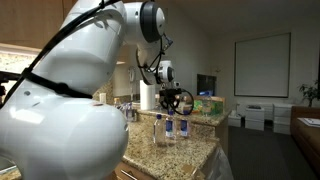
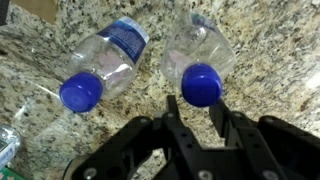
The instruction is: Pick up the bottles from the counter and throw them in the bin
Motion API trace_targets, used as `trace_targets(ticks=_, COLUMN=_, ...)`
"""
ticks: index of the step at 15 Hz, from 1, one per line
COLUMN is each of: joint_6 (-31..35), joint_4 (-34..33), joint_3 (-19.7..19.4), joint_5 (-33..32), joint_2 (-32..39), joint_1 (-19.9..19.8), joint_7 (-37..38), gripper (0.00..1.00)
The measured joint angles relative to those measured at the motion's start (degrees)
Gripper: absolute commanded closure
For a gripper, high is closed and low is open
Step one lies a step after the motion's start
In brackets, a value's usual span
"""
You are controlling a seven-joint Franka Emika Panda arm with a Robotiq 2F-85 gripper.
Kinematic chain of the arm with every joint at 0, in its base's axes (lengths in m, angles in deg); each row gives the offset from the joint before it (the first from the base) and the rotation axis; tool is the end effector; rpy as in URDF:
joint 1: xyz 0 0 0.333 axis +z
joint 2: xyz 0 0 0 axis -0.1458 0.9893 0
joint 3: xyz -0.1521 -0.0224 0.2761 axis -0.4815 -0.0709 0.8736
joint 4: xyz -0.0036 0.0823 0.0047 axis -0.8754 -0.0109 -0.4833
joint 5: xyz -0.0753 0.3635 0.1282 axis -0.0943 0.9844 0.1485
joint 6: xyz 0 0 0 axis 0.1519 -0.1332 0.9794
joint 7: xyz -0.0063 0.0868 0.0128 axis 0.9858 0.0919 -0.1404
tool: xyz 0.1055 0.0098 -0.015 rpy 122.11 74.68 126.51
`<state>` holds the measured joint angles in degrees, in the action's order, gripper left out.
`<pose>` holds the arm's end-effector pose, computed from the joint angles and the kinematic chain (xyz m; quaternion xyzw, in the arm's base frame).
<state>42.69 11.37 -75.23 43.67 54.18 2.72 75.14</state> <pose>0.6550 0.2117 0.3756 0.9519 0.2880 0.1008 0.0278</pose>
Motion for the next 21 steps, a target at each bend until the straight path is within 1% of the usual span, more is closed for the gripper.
trace_targets(ticks=4, joint_6=-0.51, joint_4=0.0, joint_3=-0.14, joint_5=0.0, joint_2=0.0, joint_1=0.0, joint_7=0.01, gripper=0.04)
trace_targets(ticks=6, joint_6=-1.19, joint_4=-0.01, joint_3=-0.17, joint_5=-0.02, joint_2=-0.02, joint_1=0.0, joint_7=0.01, gripper=0.0)
trace_targets(ticks=7, joint_6=-1.59, joint_4=-0.02, joint_3=-0.17, joint_5=-0.02, joint_2=-0.05, joint_1=0.0, joint_7=0.01, gripper=0.0)
trace_targets(ticks=8, joint_6=-1.95, joint_4=-0.02, joint_3=-0.17, joint_5=-0.03, joint_2=-0.1, joint_1=0.0, joint_7=0.01, gripper=0.29)
trace_targets(ticks=9, joint_6=-2.28, joint_4=-0.02, joint_3=-0.17, joint_5=-0.03, joint_2=-0.18, joint_1=0.0, joint_7=0.01, gripper=0.25)
trace_targets(ticks=10, joint_6=-2.56, joint_4=-0.02, joint_3=-0.17, joint_5=-0.03, joint_2=-0.27, joint_1=0.0, joint_7=0.01, gripper=0.26)
trace_targets(ticks=13, joint_6=-3.38, joint_4=-0.02, joint_3=-0.17, joint_5=-0.04, joint_2=-0.48, joint_1=0.01, joint_7=0.01, gripper=0.48)
trace_targets(ticks=17, joint_6=-4.88, joint_4=-0.08, joint_3=-0.18, joint_5=-0.09, joint_2=-0.62, joint_1=0.02, joint_7=0.01, gripper=0.74)
trace_targets(ticks=19, joint_6=-5.65, joint_4=-0.19, joint_3=-0.19, joint_5=-0.16, joint_2=-0.72, joint_1=0.02, joint_7=0.01, gripper=0.86)
trace_targets(ticks=20, joint_6=-5.96, joint_4=-0.33, joint_3=-0.2, joint_5=-0.19, joint_2=-0.74, joint_1=0.02, joint_7=0.01, gripper=0.9)
trace_targets(ticks=21, joint_6=-6.2, joint_4=-0.53, joint_3=-0.21, joint_5=-0.24, joint_2=-0.79, joint_1=0.02, joint_7=0.01, gripper=0.9)
